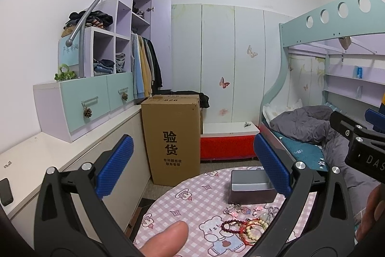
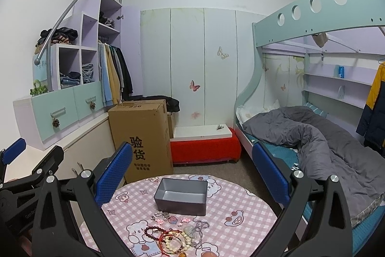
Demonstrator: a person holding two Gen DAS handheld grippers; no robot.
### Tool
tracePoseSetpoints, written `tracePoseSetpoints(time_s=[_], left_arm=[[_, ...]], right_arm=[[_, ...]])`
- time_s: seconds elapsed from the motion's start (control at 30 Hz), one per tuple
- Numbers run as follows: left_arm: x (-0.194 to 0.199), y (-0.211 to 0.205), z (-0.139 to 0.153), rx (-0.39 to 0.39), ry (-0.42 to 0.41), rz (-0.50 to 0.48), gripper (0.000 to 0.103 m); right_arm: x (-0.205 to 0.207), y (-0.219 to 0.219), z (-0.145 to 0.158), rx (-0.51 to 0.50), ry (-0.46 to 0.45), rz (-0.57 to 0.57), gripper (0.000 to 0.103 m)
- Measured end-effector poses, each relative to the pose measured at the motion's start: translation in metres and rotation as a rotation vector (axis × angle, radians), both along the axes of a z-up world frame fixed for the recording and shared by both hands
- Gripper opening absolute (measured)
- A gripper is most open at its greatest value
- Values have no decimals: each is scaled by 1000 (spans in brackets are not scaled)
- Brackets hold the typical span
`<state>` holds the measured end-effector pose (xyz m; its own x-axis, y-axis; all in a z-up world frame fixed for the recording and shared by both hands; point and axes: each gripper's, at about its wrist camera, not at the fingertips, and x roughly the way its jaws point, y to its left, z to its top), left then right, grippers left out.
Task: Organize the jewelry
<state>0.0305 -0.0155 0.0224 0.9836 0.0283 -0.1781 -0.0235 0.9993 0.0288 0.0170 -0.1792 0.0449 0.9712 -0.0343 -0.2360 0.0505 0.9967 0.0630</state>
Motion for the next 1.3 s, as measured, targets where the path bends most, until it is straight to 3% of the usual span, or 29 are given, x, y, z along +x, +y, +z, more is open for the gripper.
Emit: tracePoseSetpoints(time_s=[0.4, 0.57, 0.9, 1.3], left_arm=[[24, -1, -16, 0, 68, -8, 98], [42, 1, -35, 7, 135, -7, 98], [101, 6, -127, 23, 446, -25, 98], [149, -20, -227, 112, 690, -93, 98]], right_arm=[[18, -4, -12, 2, 52, -7, 95], [31, -8, -27, 3, 102, -7, 95], [64, -32, -99, 50, 345, -28, 95], [73, -49, -162, 63, 537, -34, 95]])
